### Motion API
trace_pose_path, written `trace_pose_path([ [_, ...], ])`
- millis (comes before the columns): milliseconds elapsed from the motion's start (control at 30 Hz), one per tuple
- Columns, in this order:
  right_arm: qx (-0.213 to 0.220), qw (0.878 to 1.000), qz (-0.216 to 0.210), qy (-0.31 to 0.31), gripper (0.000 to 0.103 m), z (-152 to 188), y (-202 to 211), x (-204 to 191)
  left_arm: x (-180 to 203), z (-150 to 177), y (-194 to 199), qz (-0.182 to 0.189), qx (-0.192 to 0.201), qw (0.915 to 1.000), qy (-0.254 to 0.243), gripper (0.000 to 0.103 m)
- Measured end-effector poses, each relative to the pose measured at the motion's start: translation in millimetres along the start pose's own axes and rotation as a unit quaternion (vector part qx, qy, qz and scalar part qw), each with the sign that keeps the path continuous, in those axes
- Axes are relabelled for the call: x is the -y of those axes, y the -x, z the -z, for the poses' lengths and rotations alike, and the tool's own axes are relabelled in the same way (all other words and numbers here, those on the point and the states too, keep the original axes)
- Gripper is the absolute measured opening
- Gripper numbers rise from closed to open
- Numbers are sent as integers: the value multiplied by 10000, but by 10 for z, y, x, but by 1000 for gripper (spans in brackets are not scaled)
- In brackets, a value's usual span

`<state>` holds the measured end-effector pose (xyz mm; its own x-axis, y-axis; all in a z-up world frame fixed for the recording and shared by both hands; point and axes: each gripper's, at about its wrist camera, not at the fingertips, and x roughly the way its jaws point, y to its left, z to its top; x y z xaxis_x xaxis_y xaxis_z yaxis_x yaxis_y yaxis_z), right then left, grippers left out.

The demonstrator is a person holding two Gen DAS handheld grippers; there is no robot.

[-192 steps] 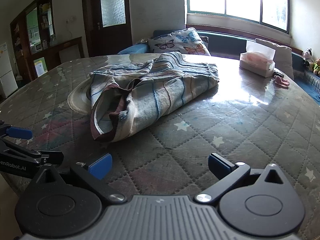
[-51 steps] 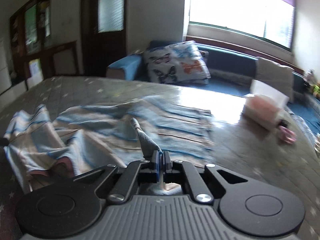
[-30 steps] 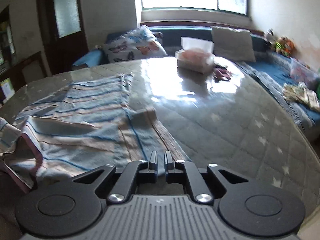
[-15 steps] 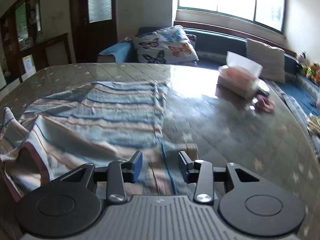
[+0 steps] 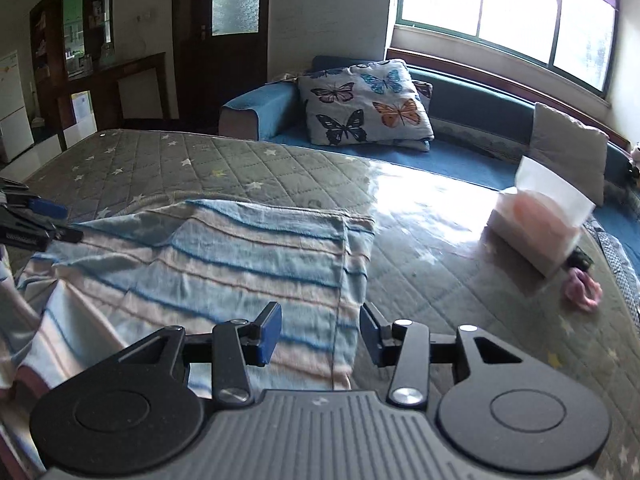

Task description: Fold clothes

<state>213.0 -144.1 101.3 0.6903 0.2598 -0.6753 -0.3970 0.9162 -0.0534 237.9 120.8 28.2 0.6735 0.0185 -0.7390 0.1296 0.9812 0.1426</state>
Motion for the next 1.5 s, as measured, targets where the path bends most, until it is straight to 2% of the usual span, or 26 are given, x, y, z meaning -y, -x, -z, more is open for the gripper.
trace_pose_path([
  [100, -24, 9999, -89, 75, 44, -59, -131, -54, -33, 11, -103, 106, -47, 9998, -135, 56],
  [167, -33, 9998, -149, 159, 44, -88, -200, -106, -67, 22, -135, 243, -54, 9996, -163, 49],
  [233, -39, 9995, -214, 233, 45, -116, -258, -168, -96, 37, -139, 360, -49, 9992, -136, 25],
  [300, -32, 9991, -280, 304, 45, -149, -307, -242, -105, 44, -108, 369, -22, 9993, -89, 9],
  [433, 28, 9980, -472, 423, 45, -222, -331, -400, -74, 72, 103, 529, 225, 9983, 17, 4],
  [700, 187, 9930, -930, 703, 45, -441, -399, -791, 425, 261, 553, 1291, 488, 9898, -338, 4],
  [833, 163, 9888, -1241, 807, 45, -491, -535, -1048, 650, 408, 546, 1501, 338, 9866, -550, 4],
  [933, 93, 9851, -1463, 897, 45, -482, -642, -1211, 661, 467, 523, 1541, 237, 9860, -583, 4],
  [1033, -122, 9823, -1574, 1010, 45, -407, -830, -1353, 549, 452, 627, 1655, 358, 9842, -516, 8],
  [1167, -393, 9816, -1590, 984, 45, -299, -1000, -1336, 282, 387, 759, 1376, 615, 9886, -33, 10],
  [1200, -422, 9815, -1603, 959, 45, -286, -1019, -1311, 201, 361, 762, 1262, 629, 9899, 155, 17],
  [1233, -413, 9815, -1606, 956, 45, -271, -1007, -1309, 106, 327, 732, 1114, 585, 9912, 408, 33],
  [1300, -396, 9815, -1610, 961, 45, -251, -985, -1309, -65, 266, 609, 832, 375, 9913, 948, 48],
  [1333, -387, 9814, -1611, 968, 46, -244, -973, -1312, -143, 241, 529, 744, 225, 9897, 1205, 48],
  [1400, -369, 9813, -1611, 986, 46, -234, -969, -1330, -266, 223, 370, 831, -82, 9842, 1561, 48],
  [1500, -343, 9814, -1628, 957, 46, -226, -937, -1317, -285, 229, 250, 898, -298, 9815, 1665, 48],
])
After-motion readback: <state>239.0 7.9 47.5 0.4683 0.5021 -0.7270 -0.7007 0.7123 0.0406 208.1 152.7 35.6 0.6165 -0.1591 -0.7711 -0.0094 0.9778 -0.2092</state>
